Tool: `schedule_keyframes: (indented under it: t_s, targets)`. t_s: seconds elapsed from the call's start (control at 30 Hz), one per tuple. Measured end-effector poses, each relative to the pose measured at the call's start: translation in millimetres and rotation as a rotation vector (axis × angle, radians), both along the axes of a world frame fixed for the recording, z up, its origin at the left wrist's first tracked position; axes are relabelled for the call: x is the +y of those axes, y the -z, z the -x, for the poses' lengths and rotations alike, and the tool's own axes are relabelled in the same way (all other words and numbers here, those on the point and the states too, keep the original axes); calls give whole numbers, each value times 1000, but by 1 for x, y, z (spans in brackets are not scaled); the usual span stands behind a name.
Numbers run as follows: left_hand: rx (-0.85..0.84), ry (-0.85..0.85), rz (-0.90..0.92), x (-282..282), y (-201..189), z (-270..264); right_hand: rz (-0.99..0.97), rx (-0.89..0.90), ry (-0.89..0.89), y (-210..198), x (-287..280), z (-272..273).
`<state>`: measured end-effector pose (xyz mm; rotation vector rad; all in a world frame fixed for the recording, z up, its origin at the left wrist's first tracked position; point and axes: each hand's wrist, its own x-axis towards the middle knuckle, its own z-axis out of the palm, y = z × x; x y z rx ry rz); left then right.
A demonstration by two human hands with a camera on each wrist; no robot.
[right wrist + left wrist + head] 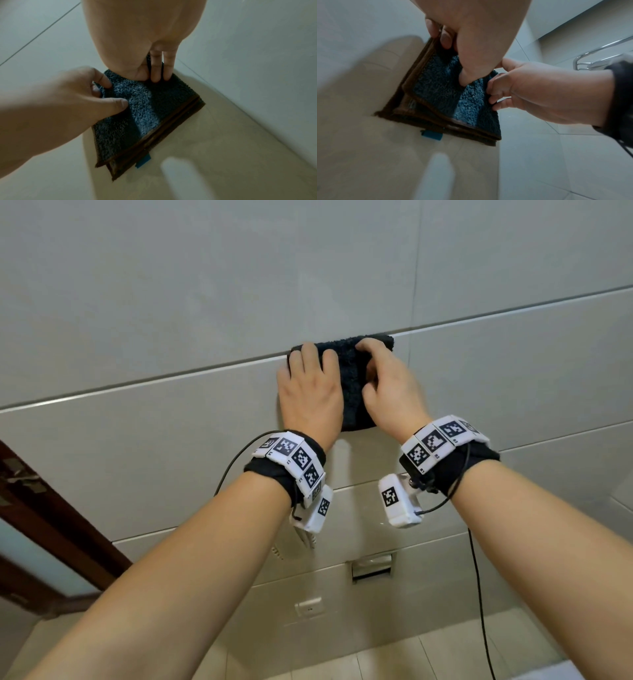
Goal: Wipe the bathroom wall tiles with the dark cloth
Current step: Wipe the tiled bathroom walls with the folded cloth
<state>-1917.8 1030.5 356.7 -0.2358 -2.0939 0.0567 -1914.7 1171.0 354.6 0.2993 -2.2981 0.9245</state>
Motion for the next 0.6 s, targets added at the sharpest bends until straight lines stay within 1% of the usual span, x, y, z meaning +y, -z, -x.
schedule_keyframes:
  t_s: [0.3, 0.6]
  targets:
    - [-6, 59, 32, 35, 22, 2, -24, -58, 18, 25, 35, -5]
    - [-41, 99, 92, 51, 54, 2, -25, -118, 45, 59, 50, -8]
